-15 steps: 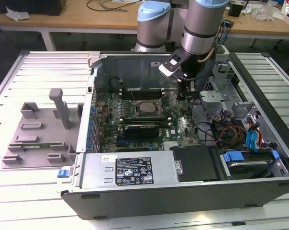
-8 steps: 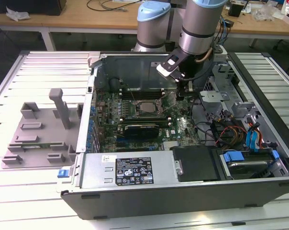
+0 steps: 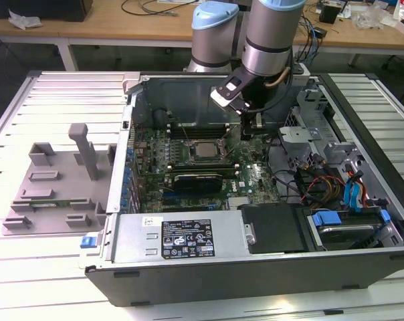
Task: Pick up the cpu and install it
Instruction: 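Close the cpu cover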
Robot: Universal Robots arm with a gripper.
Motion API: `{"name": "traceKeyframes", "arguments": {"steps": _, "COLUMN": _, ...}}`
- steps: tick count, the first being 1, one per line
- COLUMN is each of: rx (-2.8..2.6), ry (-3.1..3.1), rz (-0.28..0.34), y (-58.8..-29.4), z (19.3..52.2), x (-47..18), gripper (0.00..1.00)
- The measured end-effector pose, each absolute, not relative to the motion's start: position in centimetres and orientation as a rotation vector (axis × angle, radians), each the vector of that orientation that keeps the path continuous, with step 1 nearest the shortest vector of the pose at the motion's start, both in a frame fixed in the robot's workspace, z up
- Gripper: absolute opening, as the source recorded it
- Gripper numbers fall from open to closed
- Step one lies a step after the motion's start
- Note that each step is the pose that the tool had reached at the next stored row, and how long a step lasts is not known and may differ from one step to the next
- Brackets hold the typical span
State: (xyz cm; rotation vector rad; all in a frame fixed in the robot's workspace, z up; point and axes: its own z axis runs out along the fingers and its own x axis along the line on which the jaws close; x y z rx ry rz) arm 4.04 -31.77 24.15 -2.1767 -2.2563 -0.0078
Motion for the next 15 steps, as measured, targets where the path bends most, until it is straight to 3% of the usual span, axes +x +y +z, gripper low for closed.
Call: {"name": "traceKeyframes", "arguments": {"steps": 15, "rx": -2.18, "ry": -2.26, "rz": -0.015, "y": -31.8, "z": 24.2, "x": -2.8, "gripper": 0.11}}
